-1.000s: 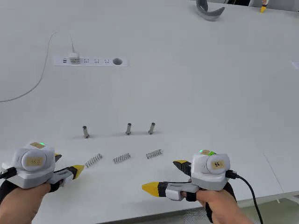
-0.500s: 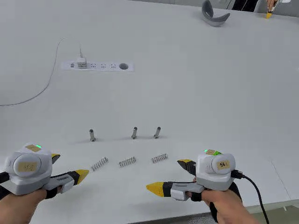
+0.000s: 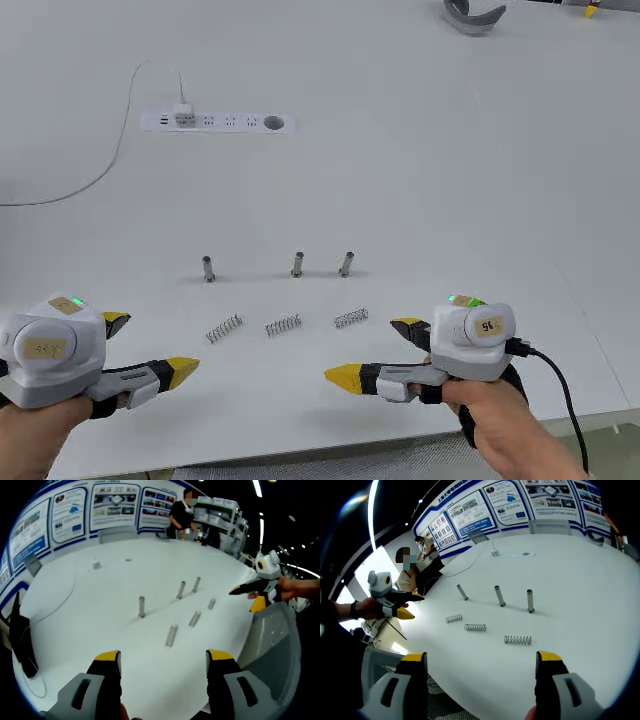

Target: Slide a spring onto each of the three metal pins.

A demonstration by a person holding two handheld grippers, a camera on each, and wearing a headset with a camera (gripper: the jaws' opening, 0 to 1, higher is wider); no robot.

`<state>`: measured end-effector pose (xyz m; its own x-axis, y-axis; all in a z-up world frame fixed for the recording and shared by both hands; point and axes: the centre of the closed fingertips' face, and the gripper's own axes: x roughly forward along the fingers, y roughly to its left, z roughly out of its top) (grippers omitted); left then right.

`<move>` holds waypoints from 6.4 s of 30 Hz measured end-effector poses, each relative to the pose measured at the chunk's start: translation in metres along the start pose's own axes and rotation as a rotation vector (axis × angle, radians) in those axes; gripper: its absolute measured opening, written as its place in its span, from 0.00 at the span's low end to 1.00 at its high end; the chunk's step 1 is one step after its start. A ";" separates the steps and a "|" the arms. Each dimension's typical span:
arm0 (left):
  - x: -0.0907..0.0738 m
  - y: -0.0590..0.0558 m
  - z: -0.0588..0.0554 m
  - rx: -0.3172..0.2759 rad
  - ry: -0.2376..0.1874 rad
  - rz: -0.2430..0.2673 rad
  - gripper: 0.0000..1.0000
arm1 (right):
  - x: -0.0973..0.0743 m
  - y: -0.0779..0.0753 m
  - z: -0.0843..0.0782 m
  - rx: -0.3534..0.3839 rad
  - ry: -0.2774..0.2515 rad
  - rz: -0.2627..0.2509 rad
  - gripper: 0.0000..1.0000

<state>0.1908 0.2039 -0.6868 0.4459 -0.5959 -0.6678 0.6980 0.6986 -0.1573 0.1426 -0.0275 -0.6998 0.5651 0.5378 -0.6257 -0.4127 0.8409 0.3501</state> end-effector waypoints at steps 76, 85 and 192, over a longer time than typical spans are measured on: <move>0.091 -0.022 0.001 0.133 0.150 -0.142 0.51 | -0.008 -0.001 -0.009 0.081 -0.025 -0.017 0.89; 0.097 -0.021 -0.010 0.116 0.166 -0.148 0.37 | -0.007 0.000 -0.010 0.087 -0.021 -0.014 0.88; 0.028 -0.107 0.039 0.408 0.041 -0.302 0.10 | 0.039 0.108 0.052 0.162 -0.062 0.394 0.24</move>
<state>0.1505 0.0971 -0.6604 0.1735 -0.7261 -0.6654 0.9582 0.2804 -0.0562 0.1578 0.0875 -0.6503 0.4308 0.8179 -0.3813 -0.4902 0.5669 0.6621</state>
